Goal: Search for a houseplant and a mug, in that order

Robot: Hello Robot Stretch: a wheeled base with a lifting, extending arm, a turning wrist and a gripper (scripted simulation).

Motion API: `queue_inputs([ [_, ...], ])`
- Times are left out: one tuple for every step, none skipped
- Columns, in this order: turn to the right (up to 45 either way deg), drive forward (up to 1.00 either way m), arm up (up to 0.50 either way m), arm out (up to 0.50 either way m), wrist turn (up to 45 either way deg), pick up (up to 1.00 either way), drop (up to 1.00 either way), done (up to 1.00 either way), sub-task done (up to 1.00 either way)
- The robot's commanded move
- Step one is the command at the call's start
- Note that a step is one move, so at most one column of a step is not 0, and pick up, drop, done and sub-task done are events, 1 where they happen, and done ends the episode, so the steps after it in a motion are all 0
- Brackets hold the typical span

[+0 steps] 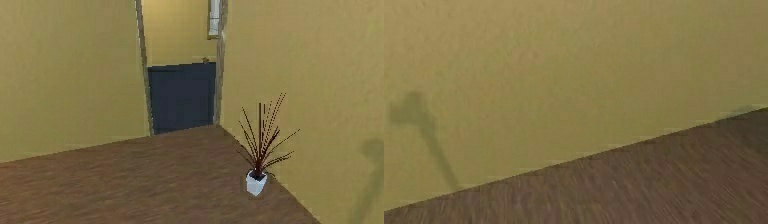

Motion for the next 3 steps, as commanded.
queue_inputs([
  [0.0, 1.00, 0.00, 0.00, 0.0, 0.00, 0.00, 0.00, 0.00],
  [0.0, 1.00, 0.00, 0.00, 0.0, 0.00, 0.00, 0.00, 0.00],
  [-6.0, 0.00, 0.00, 0.00, 0.0, 0.00, 0.00, 0.00, 0.00],
])
